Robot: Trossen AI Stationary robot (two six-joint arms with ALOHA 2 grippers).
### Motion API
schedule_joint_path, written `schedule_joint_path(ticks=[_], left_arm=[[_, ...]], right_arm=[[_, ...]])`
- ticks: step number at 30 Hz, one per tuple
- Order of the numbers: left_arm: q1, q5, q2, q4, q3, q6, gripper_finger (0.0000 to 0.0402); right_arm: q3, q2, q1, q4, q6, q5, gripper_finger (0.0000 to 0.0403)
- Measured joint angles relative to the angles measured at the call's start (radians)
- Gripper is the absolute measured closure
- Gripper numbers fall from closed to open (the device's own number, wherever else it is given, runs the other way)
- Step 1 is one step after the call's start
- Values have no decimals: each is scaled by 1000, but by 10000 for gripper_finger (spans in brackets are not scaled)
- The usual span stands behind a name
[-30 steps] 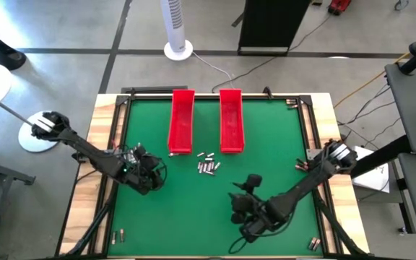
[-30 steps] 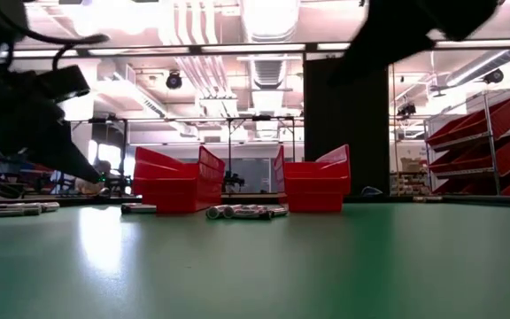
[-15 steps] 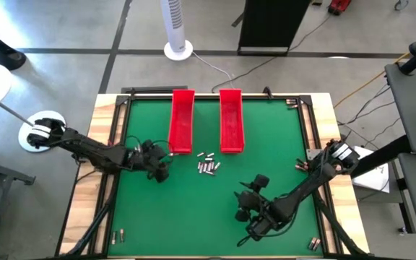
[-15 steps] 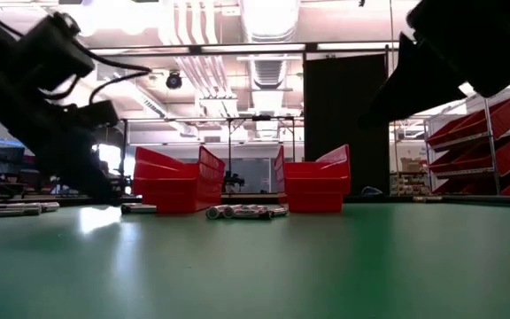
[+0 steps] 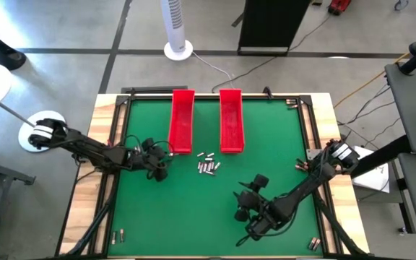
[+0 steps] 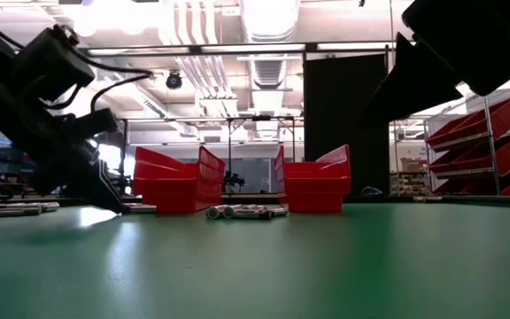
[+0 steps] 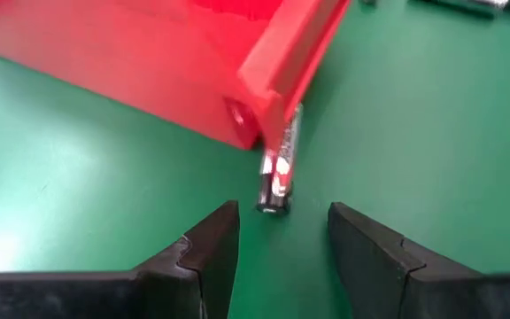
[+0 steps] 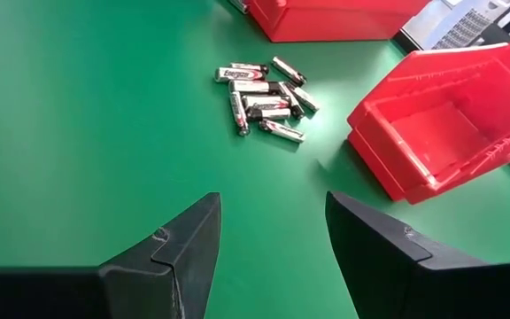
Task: Sort batteries
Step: Put the silver battery into the left red bin
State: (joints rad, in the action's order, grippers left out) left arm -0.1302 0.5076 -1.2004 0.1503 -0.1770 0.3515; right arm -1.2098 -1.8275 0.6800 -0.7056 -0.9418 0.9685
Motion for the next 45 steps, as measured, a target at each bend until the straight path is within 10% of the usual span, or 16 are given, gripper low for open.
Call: schedule_joint_path(ticks=[17, 26, 36, 45], left_arm=[[14, 31, -239, 423, 71, -78, 249], [13, 24, -287, 443, 73, -32, 259], [12, -24, -271, 440, 75, -29, 369], [-3, -166, -214, 404, 77, 68, 359]], right_arm=[[0, -1, -20, 62, 23, 1, 204], [0, -1, -20, 68, 37, 0, 204], [0, -1, -22, 68, 63, 0, 204], [0, 13, -19, 53, 128, -10, 204]])
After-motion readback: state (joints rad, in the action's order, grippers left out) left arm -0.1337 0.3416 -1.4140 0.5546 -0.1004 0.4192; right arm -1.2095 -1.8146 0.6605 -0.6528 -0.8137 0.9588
